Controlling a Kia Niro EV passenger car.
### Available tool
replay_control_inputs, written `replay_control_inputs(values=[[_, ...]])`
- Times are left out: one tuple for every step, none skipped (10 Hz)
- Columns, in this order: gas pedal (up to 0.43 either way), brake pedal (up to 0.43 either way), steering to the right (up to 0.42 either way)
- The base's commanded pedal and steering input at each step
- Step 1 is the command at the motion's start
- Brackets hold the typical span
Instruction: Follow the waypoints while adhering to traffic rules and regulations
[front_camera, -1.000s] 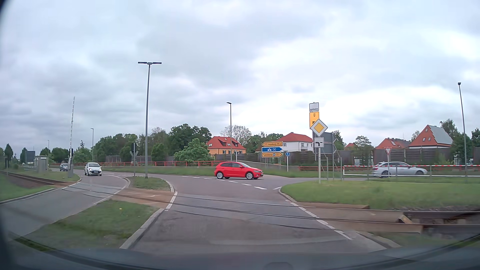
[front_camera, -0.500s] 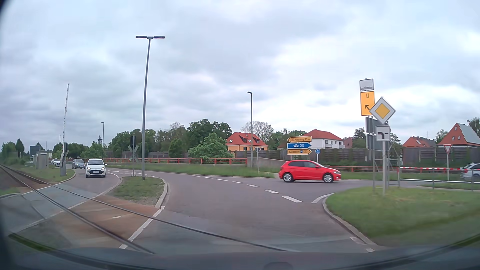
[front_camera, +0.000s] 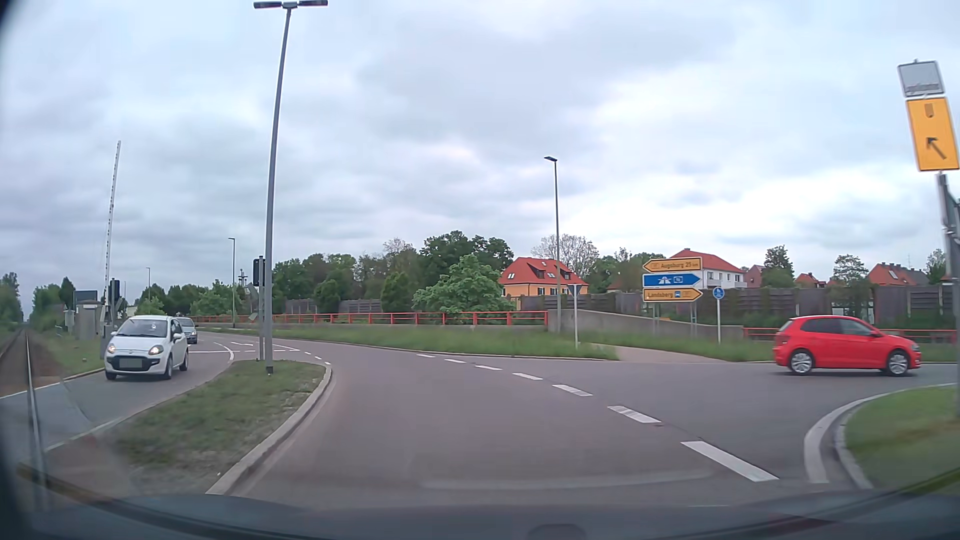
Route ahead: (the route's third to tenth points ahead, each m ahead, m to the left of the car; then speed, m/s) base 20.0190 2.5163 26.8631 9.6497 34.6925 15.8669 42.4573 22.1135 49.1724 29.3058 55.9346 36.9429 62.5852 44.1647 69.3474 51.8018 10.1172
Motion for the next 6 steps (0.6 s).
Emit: replay_control_inputs(values=[[0.169,0.000,-0.084],[0.169,0.000,-0.082],[0.169,0.000,-0.084],[0.169,0.000,-0.084],[0.169,0.000,-0.086],[0.169,0.000,-0.097]])
